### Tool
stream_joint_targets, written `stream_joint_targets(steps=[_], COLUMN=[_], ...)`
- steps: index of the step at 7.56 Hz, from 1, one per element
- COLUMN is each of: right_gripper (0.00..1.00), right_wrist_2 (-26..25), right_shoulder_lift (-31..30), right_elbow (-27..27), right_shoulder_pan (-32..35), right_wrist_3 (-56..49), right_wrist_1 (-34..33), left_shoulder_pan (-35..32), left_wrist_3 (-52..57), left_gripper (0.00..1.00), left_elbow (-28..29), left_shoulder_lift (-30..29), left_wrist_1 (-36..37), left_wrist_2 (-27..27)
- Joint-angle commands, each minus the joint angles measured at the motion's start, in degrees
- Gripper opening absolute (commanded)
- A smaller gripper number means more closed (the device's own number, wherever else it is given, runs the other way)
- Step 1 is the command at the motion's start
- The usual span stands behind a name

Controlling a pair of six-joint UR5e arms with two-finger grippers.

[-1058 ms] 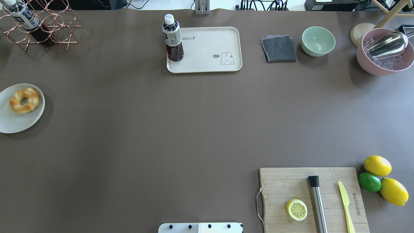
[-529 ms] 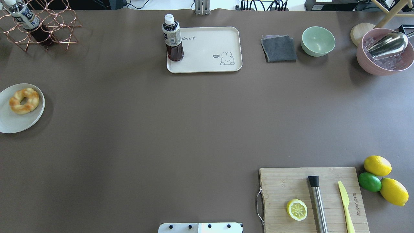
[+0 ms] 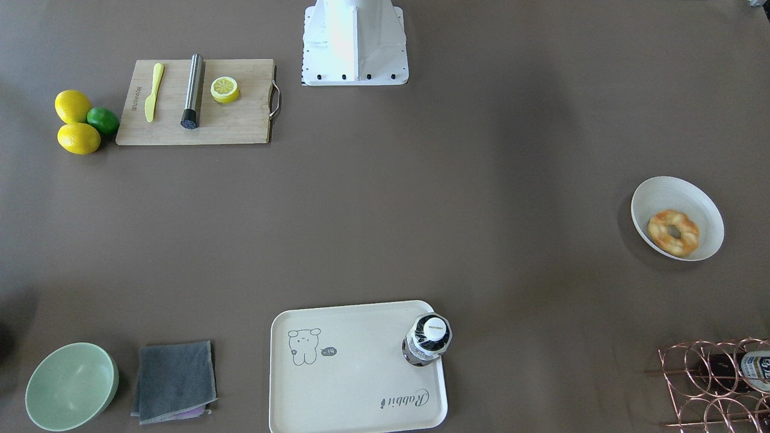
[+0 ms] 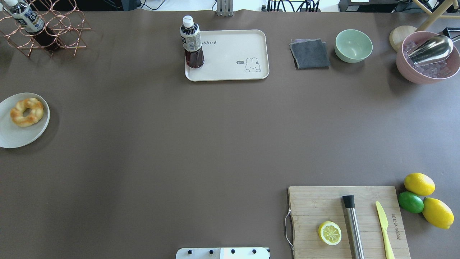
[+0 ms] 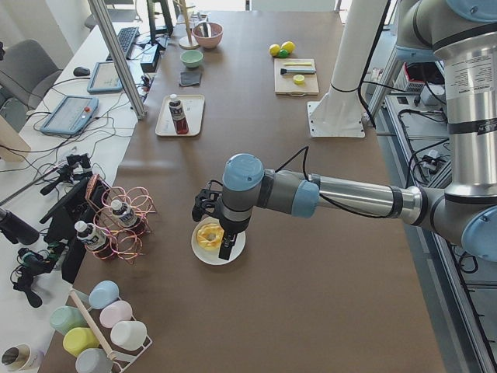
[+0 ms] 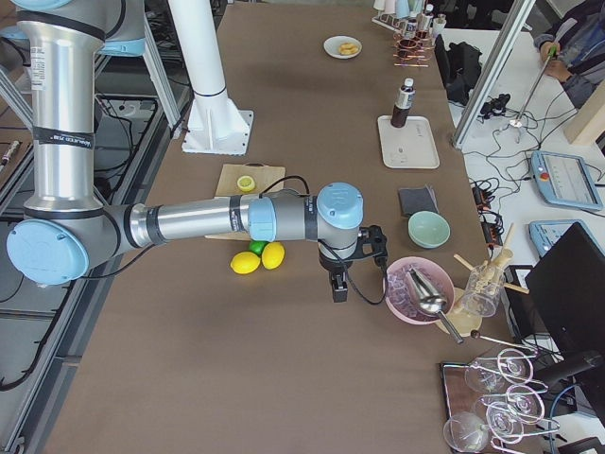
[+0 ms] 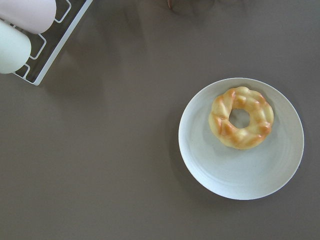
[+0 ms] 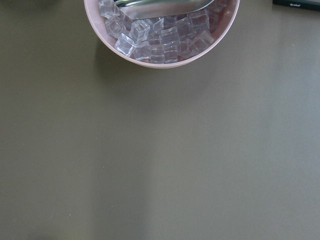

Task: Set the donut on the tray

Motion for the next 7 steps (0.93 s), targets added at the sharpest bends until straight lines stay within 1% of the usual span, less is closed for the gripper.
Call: stream_joint_targets(steps=[1,2,3,5,6,7], right_gripper=[1.0,1.0,1.0,1.0,1.0,1.0], right_wrist_2=[0.2,0.2,0.3,0.2,0.2,0.2], right_shoulder_lift=[0.2,0.3,0.2,0.2,0.2,0.2], right_elbow=[-2.8,-2.9,-2.9,-3.0,-2.9,-3.0], right_shoulder_pan=[0.0,-0.1,-0.1,-0.1,-0.1,-0.1], right_wrist_3=[0.0,0.0,0.0,0.0,0.0,0.0], right_wrist_1=[3.7,3.7,3.7,3.7,3.7,3.7], left_shoulder_pan=[4.1,6.4,8.6,9.5,10.8,13.1], left_wrist_3=[-0.2,-0.8,-3.6,-4.9,-7.7,-14.2], left_gripper=[0.97,0.97,0.97,0.97,0.97,0.97], left_elbow=[2.2,2.8,5.1,15.6,18.3,19.8], left_shoulder_lift=[-0.6,-0.6,-1.3,-1.3,-2.7,-5.1], left_wrist_1=[-0.1,-0.2,-2.9,-17.3,-20.1,-20.4], left_wrist_2=[0.2,0.2,0.4,0.1,0.0,0.1])
